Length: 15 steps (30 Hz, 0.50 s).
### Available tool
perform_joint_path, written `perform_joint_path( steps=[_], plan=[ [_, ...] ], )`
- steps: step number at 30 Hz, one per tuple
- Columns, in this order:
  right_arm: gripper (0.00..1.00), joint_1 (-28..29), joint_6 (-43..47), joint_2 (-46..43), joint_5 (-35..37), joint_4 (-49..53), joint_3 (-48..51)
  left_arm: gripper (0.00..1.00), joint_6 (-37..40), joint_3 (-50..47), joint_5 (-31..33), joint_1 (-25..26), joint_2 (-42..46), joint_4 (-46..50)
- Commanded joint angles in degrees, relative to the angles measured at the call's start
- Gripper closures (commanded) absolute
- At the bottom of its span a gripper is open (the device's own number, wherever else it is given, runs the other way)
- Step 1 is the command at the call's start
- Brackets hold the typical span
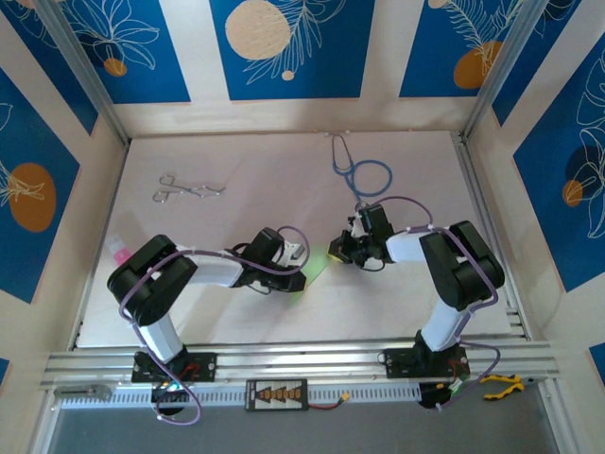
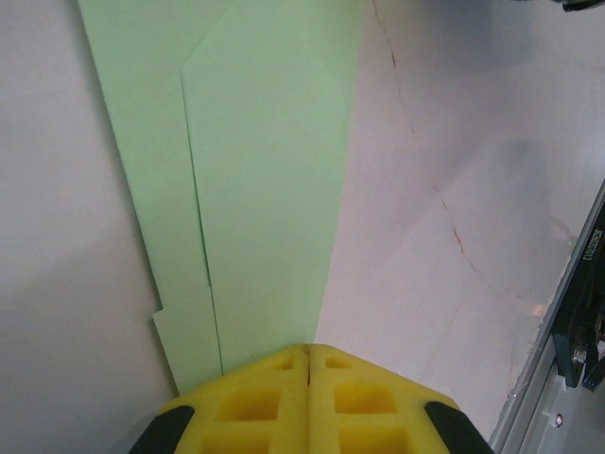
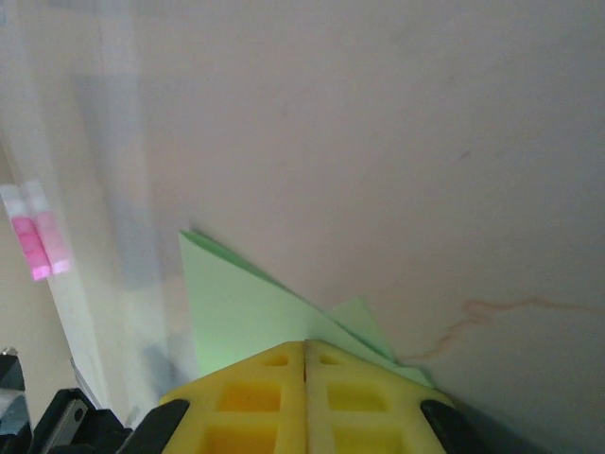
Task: Fold a paper plane with a square sheet of paper (pick it up from the middle)
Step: Fold the wing for the fifth time at the center of the table.
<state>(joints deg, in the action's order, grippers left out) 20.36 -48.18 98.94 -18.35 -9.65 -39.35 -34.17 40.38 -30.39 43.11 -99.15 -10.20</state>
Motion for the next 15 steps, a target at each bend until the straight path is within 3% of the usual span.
perform_joint_path(
  steps=[1, 9, 15],
  plan=[
    [0.93, -2.79, -0.51, 0.99, 3.10, 1.60, 0.44, 1.00, -0.65, -2.59, 1.25, -0.40, -0.92, 6.87],
    [0.91, -5.32, 0.37, -5.80, 0.42, 3.73, 0.36, 1.00, -1.24, -2.85, 0.65, -0.35, -0.70, 5.54],
    [0.88, -0.92, -0.59, -12.84, -2.52, -0.08, 3.60, 1.00, -2.30, -3.04, -0.23, -0.40, -0.60, 3.70]
  ],
)
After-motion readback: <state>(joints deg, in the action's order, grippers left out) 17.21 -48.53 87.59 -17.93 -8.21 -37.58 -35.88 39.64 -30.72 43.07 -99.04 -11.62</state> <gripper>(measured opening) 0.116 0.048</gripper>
